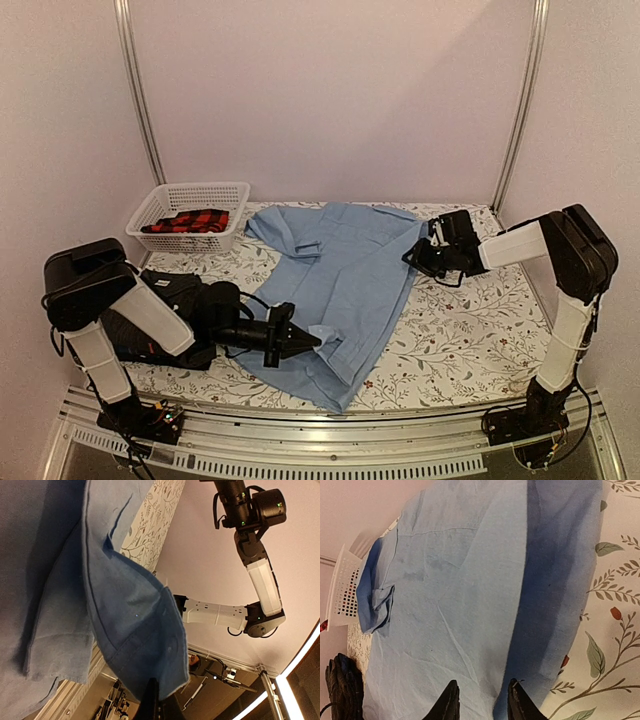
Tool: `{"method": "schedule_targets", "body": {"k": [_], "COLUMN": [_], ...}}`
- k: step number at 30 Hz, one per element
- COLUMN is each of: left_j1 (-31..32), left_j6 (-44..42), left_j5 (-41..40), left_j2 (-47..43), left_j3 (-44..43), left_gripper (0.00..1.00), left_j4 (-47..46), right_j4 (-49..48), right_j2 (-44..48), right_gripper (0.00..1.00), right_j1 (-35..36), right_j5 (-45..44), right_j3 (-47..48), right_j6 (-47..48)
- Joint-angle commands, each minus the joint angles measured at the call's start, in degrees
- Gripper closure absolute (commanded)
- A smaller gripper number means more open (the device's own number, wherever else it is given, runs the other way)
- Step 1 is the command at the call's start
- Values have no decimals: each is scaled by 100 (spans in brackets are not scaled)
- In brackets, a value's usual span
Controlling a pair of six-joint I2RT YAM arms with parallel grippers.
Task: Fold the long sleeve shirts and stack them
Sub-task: Fold the sleeve of the 1/3-folded shirt.
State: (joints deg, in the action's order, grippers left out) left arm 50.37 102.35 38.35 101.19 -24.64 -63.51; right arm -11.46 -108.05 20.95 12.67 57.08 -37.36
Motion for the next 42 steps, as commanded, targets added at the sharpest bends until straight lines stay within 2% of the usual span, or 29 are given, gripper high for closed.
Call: {"method": "schedule_targets", "body": {"k": [1, 4, 10, 12, 21, 25, 36, 38, 39, 42], "left_j1": [95, 90, 88, 88, 87, 87, 173, 164, 153, 135], "left_j6": [25, 32, 23, 14, -302, -591, -806, -955, -1091, -1910], "left_j5": [77, 104, 154, 179, 244, 231, 186, 182, 175, 87], "left_j2": [84, 102, 97, 78, -182, -201, -64, -139, -183, -438], "left_j3": [-38, -48, -60, -67, -136, -214, -348, -394, -454, -785], "left_gripper": [100, 100, 99, 98, 96, 93, 92, 89, 86, 78], "left_j4": [-232, -232, -265, -246, 438, 908, 1293, 1502, 1676, 2663], "right_j4": [-66, 33, 204, 394, 1040, 1075, 1212, 1323, 1366, 1602], "right_j2": [-222, -283, -389, -475, -1198, -1394, -1603, -1609, -1606, -1505], "right_gripper": [71, 73, 96, 100, 100, 100, 100, 100, 99, 78], "right_j1": [31, 31, 31, 25, 23, 30, -6, -11, -7, -10], "right_j5": [38, 13, -48, -107, -217, -225, -361, -366, -366, -569], "right_j3": [194, 317, 681, 945, 2033, 2163, 2383, 2415, 2438, 2491], "right_j6": [6, 23, 66, 142, 358, 328, 336, 356, 369, 450]}}
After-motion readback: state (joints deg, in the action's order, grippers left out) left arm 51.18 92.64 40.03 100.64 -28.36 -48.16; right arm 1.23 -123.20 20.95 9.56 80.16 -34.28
